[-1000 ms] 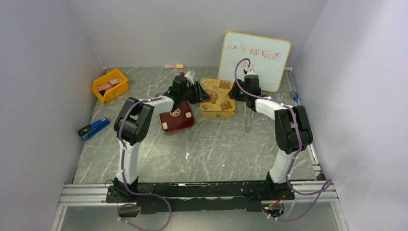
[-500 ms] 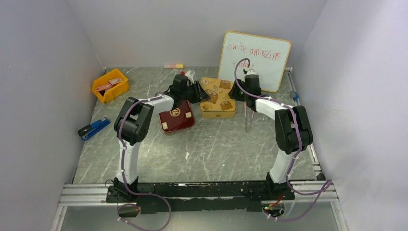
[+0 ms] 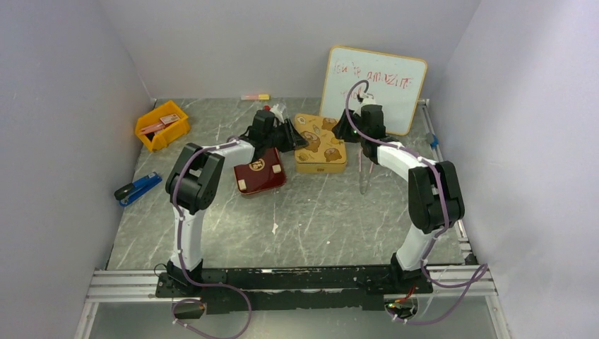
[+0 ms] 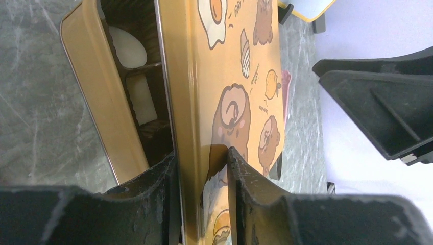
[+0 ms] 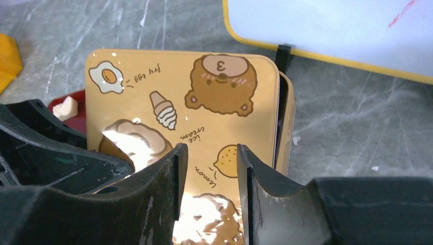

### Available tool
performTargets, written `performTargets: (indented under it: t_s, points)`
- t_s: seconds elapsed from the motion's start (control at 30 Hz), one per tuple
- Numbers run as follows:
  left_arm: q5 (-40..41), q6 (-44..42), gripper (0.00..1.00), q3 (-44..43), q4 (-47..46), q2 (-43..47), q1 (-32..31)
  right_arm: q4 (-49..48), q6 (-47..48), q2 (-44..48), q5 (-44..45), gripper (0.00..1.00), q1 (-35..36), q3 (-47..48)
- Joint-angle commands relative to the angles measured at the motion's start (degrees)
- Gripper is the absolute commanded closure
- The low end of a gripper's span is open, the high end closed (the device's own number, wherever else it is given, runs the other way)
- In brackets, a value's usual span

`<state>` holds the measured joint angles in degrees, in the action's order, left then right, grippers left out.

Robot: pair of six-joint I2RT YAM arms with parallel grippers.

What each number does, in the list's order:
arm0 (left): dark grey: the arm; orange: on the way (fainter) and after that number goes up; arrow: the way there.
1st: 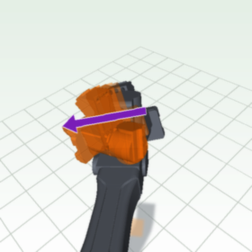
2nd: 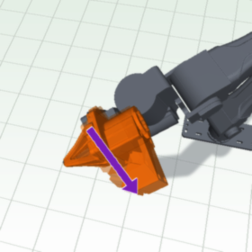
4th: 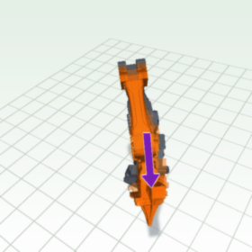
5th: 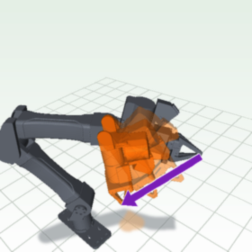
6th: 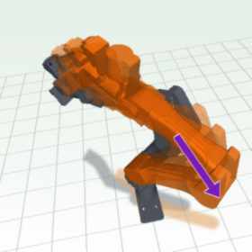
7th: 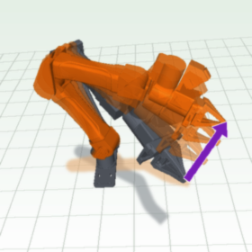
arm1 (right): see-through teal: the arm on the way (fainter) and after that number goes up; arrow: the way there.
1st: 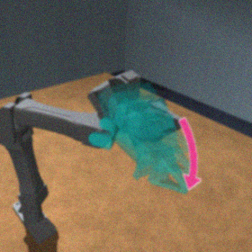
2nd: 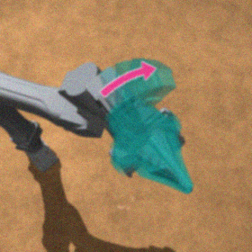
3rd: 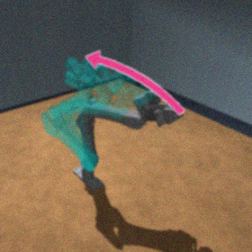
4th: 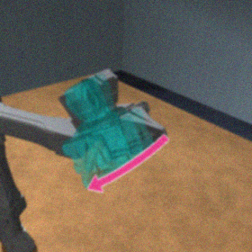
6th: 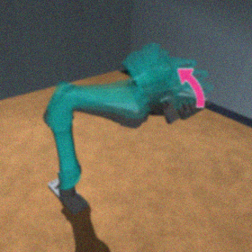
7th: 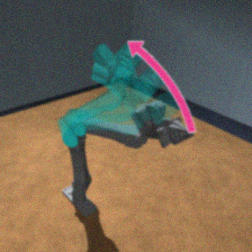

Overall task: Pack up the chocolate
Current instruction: Adjust the box lid on the packing box.

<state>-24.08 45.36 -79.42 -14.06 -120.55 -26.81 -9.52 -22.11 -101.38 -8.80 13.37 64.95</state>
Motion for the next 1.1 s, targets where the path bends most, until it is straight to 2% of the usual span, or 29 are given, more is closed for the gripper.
performTargets:
  t_s: [0.0, 0.5, 0.73, 1.07]
  points:
    - [1.80, -0.63, 0.95, 2.16, -0.08, 3.80, 0.72, -3.14, 0.22, 2.76, -1.05, 0.56, 0.05, 0.45]
    - [-1.12, 5.39, 0.95, 6.03, -6.69, 6.80, 2.68, -2.47, 0.62, 5.50, 1.30, 0.56, 0.05, -1.55]
    - [-5.60, 13.91, 0.95, 9.53, -18.13, 5.53, 3.25, -2.40, 0.98, 6.17, 1.72, 0.56, 0.01, -2.40]
    - [-10.55, 30.11, 0.95, 15.23, -39.57, 2.58, 4.82, -2.85, 0.99, 6.37, 2.10, 0.56, 0.05, -3.78]
